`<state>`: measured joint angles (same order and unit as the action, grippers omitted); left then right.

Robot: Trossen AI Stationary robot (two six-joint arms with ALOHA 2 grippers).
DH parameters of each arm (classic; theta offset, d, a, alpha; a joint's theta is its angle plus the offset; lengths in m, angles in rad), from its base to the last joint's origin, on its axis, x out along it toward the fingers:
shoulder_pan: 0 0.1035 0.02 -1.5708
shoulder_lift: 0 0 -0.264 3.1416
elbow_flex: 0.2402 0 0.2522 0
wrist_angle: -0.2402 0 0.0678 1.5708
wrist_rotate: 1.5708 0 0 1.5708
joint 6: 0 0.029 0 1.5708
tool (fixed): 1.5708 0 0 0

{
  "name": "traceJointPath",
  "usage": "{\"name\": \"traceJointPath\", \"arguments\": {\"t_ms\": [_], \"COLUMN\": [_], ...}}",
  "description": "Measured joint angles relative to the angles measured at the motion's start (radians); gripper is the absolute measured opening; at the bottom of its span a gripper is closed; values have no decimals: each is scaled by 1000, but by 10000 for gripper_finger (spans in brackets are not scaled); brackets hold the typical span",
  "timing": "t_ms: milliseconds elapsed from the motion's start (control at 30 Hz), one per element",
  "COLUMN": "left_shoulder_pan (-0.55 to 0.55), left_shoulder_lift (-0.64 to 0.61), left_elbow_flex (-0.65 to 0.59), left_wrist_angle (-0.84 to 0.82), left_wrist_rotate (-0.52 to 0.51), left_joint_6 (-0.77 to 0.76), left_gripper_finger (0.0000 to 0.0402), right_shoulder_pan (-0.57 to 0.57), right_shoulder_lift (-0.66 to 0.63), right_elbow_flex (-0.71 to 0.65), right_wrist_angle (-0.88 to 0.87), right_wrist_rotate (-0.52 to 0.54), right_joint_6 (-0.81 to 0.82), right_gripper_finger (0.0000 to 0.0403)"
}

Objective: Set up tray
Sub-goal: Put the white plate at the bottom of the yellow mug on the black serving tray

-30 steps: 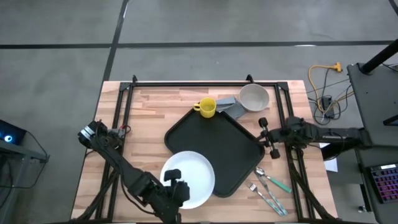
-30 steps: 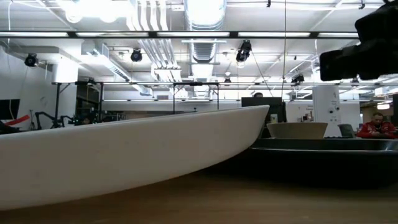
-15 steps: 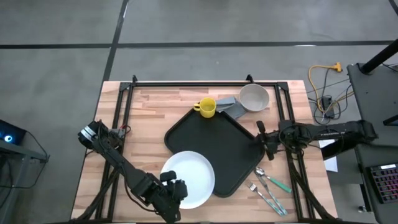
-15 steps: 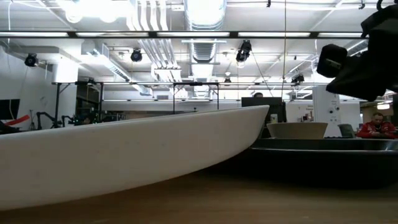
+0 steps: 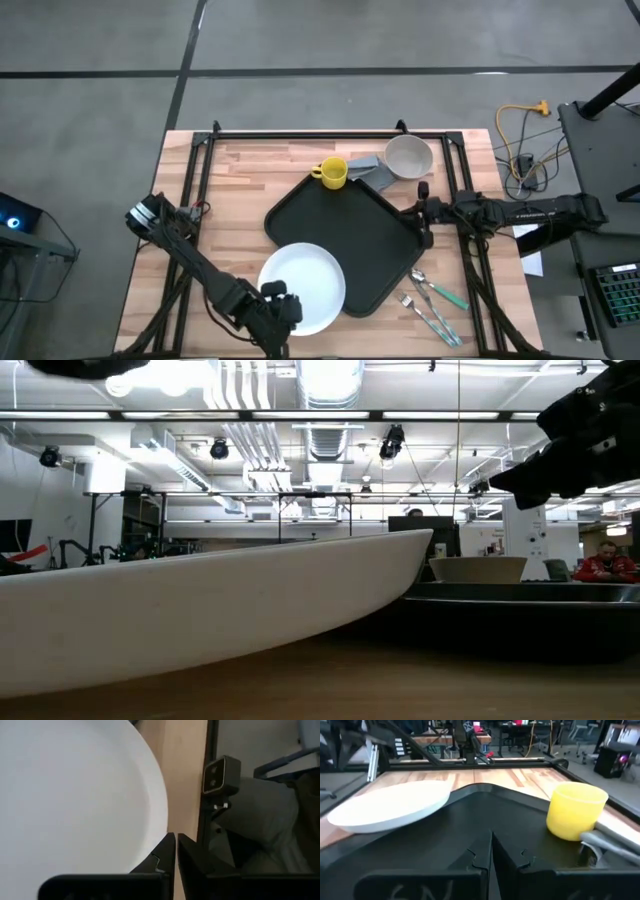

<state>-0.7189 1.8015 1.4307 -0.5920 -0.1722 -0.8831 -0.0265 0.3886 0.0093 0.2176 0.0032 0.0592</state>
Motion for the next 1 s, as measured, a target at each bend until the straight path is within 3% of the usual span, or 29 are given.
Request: {"name": "traceJointPath", "arguments": {"t_ms": [133, 300, 467, 633, 1000], "left_shoulder_pan": [1, 2, 2, 2, 2], "left_shoulder_lift": [0, 0, 0, 0, 100], "left_elbow_flex": [-79, -150, -164, -156, -105], "left_wrist_angle": [124, 250, 260, 261, 261], "left_wrist_rotate": [13, 40, 40, 36, 41], "left_joint_6": [1, -12, -16, -9, 32], "left_gripper_finger": [38, 95, 135, 146, 146], "right_shoulder_pan": [0, 0, 0, -1, 0], "right_shoulder_lift": [0, -1, -1, -2, -1], "right_elbow_flex": [0, 0, 0, 0, 0], "right_wrist_angle": [-2, -2, -4, -4, -9], "right_wrist_rotate": [-3, 5, 191, 438, 434], "right_joint_6": [24, 43, 61, 84, 101], "right_gripper_finger": [21, 64, 115, 159, 204]}}
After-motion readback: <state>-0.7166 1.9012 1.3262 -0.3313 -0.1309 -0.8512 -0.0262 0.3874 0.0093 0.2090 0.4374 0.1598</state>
